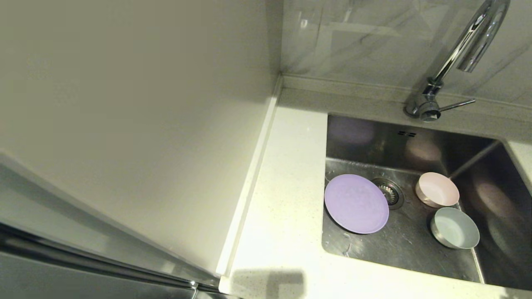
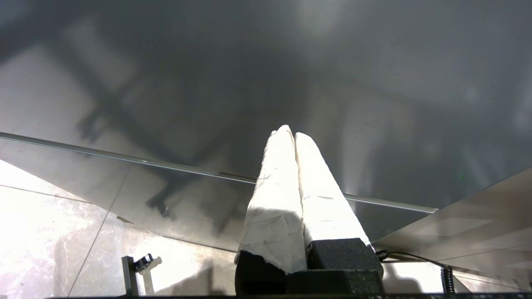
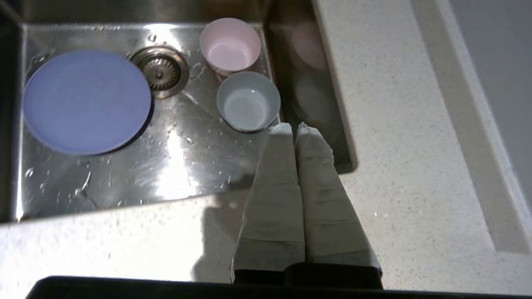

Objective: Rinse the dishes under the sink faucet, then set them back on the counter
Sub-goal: Put a bowl back to the table from the sink

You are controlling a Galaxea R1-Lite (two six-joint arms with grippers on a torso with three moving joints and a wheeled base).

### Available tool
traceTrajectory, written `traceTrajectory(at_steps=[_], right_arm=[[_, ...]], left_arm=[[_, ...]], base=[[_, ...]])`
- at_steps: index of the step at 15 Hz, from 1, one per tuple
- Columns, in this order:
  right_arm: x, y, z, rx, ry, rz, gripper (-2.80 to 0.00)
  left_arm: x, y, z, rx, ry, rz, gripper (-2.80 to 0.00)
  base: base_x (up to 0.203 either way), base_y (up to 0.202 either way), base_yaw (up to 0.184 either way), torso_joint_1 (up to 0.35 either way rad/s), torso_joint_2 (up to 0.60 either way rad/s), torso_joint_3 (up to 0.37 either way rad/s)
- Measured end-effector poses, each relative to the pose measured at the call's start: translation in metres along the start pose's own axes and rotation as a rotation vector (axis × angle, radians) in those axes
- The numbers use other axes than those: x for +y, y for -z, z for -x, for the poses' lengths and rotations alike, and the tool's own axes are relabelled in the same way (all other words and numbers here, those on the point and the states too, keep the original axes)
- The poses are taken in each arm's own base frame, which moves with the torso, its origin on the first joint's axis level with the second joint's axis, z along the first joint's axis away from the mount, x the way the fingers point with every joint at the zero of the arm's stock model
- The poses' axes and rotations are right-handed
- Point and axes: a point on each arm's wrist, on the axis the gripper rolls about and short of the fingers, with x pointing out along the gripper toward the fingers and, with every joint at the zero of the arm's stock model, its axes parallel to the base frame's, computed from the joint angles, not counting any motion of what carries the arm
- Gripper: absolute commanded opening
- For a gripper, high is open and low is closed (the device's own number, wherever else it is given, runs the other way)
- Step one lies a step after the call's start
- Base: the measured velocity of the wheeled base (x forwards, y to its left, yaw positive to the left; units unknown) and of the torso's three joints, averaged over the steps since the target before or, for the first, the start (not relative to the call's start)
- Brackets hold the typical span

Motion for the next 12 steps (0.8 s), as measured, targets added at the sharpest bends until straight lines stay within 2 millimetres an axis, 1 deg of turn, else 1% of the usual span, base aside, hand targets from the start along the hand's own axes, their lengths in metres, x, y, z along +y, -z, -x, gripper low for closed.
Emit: traceTrajectory(at_steps=[1,3,4,6,7,8,9,10,12], right_arm=[[0.003,-0.013,-0.003,-0.002,0.023,-0.020,-2.80],[0.008,-0.049,-0.009,-0.005,0.085,-0.072,-2.80],[0.010,-0.071,-0.010,0.005,0.120,-0.090,-2.80],[0.014,-0.111,-0.015,0.064,0.172,-0.104,-2.80],[0.017,-0.127,-0.024,0.135,0.192,-0.100,-2.80],[0.020,-0.137,-0.034,0.212,0.210,-0.091,-2.80],[0.024,-0.141,-0.049,0.304,0.226,-0.078,-2.80],[0.026,-0.141,-0.067,0.406,0.239,-0.063,-2.80],[0.025,-0.132,-0.102,0.582,0.227,-0.039,-2.80]], left_arm=[[0.000,0.000,0.000,0.000,0.000,0.000,-2.80],[0.000,0.000,0.000,0.000,0.000,0.000,-2.80],[0.000,0.000,0.000,0.000,0.000,0.000,-2.80],[0.000,0.000,0.000,0.000,0.000,0.000,-2.80],[0.000,0.000,0.000,0.000,0.000,0.000,-2.80],[0.000,0.000,0.000,0.000,0.000,0.000,-2.80],[0.000,0.000,0.000,0.000,0.000,0.000,-2.80],[0.000,0.000,0.000,0.000,0.000,0.000,-2.80],[0.000,0.000,0.000,-0.001,0.000,0.000,-2.80]], base=[[0.000,0.000,0.000,0.000,0.00,0.000],[0.000,0.000,0.000,0.000,0.00,0.000],[0.000,0.000,0.000,0.000,0.00,0.000],[0.000,0.000,0.000,0.000,0.00,0.000],[0.000,0.000,0.000,0.000,0.00,0.000],[0.000,0.000,0.000,0.000,0.00,0.000],[0.000,0.000,0.000,0.000,0.00,0.000],[0.000,0.000,0.000,0.000,0.00,0.000],[0.000,0.000,0.000,0.000,0.00,0.000]])
